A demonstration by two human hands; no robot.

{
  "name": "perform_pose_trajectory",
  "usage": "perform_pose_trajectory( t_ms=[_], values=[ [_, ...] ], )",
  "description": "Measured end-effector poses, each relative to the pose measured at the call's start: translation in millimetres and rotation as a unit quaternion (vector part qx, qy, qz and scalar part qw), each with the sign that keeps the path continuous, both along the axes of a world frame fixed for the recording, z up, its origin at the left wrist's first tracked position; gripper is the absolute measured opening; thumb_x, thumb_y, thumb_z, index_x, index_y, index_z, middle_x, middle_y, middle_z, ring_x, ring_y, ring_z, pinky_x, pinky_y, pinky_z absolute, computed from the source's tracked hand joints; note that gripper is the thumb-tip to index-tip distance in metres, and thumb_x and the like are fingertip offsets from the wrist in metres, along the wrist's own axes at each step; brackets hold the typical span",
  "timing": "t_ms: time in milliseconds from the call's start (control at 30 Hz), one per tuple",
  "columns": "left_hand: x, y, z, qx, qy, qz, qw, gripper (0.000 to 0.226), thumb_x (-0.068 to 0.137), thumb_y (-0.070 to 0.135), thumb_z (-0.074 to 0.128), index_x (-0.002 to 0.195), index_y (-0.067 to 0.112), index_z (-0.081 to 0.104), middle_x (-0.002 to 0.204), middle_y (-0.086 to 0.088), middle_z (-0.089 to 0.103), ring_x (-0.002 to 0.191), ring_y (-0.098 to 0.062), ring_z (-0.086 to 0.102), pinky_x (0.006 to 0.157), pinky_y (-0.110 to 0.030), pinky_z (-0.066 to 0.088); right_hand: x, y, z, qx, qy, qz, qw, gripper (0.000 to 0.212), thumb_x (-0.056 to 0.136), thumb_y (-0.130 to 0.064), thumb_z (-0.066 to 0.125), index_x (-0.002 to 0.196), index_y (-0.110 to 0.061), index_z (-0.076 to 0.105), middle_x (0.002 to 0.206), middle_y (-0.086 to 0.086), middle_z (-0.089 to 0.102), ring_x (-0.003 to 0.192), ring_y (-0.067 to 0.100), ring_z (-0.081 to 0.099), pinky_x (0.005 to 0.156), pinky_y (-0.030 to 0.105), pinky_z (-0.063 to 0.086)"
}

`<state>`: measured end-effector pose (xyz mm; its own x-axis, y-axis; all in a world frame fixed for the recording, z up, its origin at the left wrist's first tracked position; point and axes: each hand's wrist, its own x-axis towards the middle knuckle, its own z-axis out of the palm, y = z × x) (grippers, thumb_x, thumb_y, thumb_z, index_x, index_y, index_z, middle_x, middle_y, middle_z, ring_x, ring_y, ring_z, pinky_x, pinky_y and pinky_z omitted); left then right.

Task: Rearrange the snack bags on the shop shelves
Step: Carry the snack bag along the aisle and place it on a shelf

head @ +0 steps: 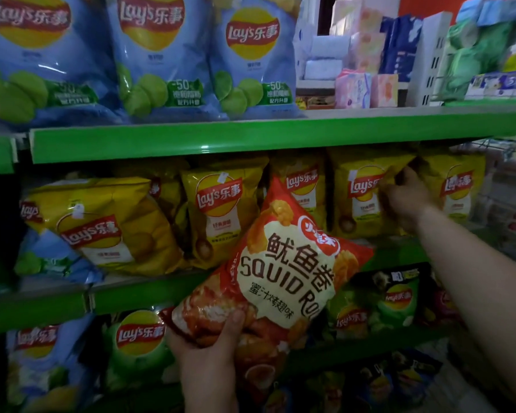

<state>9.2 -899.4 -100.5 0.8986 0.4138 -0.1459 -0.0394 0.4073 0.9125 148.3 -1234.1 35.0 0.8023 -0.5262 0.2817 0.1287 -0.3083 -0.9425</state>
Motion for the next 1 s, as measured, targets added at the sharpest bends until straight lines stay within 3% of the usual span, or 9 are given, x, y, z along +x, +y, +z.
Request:
perform_pose_trajectory(
  t_ms=[200,333,467,567,633,700,733,867,1000],
  values=[
    [1,0,-6,-0.073,-0.012,-0.006,0.997,0.125,0.028,0.047,0.090,0.139,0.047,0.032,0.122,-0.001,0.057,0.103,-0.027,0.059,0.091,-0.055,0.049,-6,21,-26,-0.117,-0.067,-0.166,0.977,0.046,0.097,-0.011,0.049,0.141,-0.003,0.042,0.142,0.018,0.048,0.131,0.033,0.045,0.111,0.038,0.035],
    [2,-1,-7,-0.092,-0.029,-0.010,0.995,0.123,0.029,0.045,0.089,0.138,0.045,0.034,0.110,0.006,0.060,0.094,-0.020,0.061,0.074,-0.037,0.053,-34,43,-24,-0.073,-0.119,-0.215,0.967,0.042,0.100,-0.015,0.042,0.140,-0.002,0.042,0.142,0.018,0.045,0.131,0.027,0.043,0.105,0.028,0.034],
    [2,-2,-9,-0.098,-0.037,-0.012,0.994,0.123,0.028,0.050,0.093,0.137,0.046,0.037,0.120,0.002,0.062,0.103,-0.025,0.064,0.080,-0.044,0.056,-83,100,-61,0.001,-0.187,-0.145,0.972,0.047,0.096,-0.043,0.040,0.140,-0.028,0.042,0.139,0.000,0.046,0.121,0.006,0.048,0.091,0.024,0.045],
    [2,-3,-10,-0.084,-0.045,-0.014,0.995,0.131,0.023,0.060,0.092,0.139,0.045,0.035,0.122,0.004,0.062,0.103,-0.021,0.064,0.079,-0.040,0.055,-112,143,-97,0.045,-0.174,-0.036,0.983,0.048,0.090,-0.063,0.036,0.136,-0.050,0.035,0.125,-0.016,0.051,0.096,-0.019,0.056,0.068,0.012,0.051],
    [3,-3,-11,-0.079,-0.049,-0.018,0.996,0.132,0.018,0.064,0.092,0.137,0.046,0.037,0.120,0.006,0.063,0.102,-0.020,0.065,0.080,-0.043,0.057,-111,146,-106,0.059,-0.171,-0.030,0.983,0.057,0.089,-0.066,0.038,0.142,-0.051,0.023,0.139,-0.011,0.045,0.110,-0.013,0.055,0.084,0.023,0.054],
    [4,-1,-13,-0.072,-0.047,-0.021,0.996,0.128,0.020,0.063,0.092,0.134,0.047,0.038,0.120,0.006,0.064,0.103,-0.020,0.066,0.083,-0.047,0.057,-103,133,-100,0.039,-0.140,-0.059,0.988,0.067,0.088,-0.069,0.035,0.148,-0.049,0.011,0.160,-0.005,0.022,0.140,0.011,0.034,0.107,0.044,0.038],
    [3,0,-15,-0.069,-0.045,-0.022,0.996,0.125,0.022,0.062,0.093,0.134,0.049,0.038,0.121,0.005,0.064,0.104,-0.021,0.066,0.083,-0.048,0.057,-98,125,-96,0.013,-0.130,-0.075,0.989,0.067,0.089,-0.069,0.031,0.150,-0.046,0.011,0.162,-0.006,0.014,0.145,0.015,0.023,0.111,0.046,0.030],
    [2,10,-19,-0.073,-0.049,-0.019,0.996,0.120,0.024,0.061,0.094,0.131,0.051,0.040,0.123,0.001,0.063,0.105,-0.024,0.066,0.078,-0.046,0.059,-76,94,-75,-0.062,-0.136,-0.070,0.986,0.057,0.099,-0.057,0.014,0.146,-0.037,0.037,0.163,-0.009,0.014,0.148,0.012,0.012,0.120,0.044,0.015],
    [-2,20,-23,-0.060,-0.043,-0.001,0.997,0.114,0.023,0.062,0.095,0.125,0.053,0.044,0.131,-0.007,0.054,0.108,-0.032,0.063,0.080,-0.055,0.058,-51,78,-48,-0.130,-0.009,-0.025,0.991,0.064,0.095,-0.063,0.003,0.148,-0.040,0.033,0.164,-0.007,0.009,0.151,0.024,0.008,0.119,0.057,0.009]
  ],
)
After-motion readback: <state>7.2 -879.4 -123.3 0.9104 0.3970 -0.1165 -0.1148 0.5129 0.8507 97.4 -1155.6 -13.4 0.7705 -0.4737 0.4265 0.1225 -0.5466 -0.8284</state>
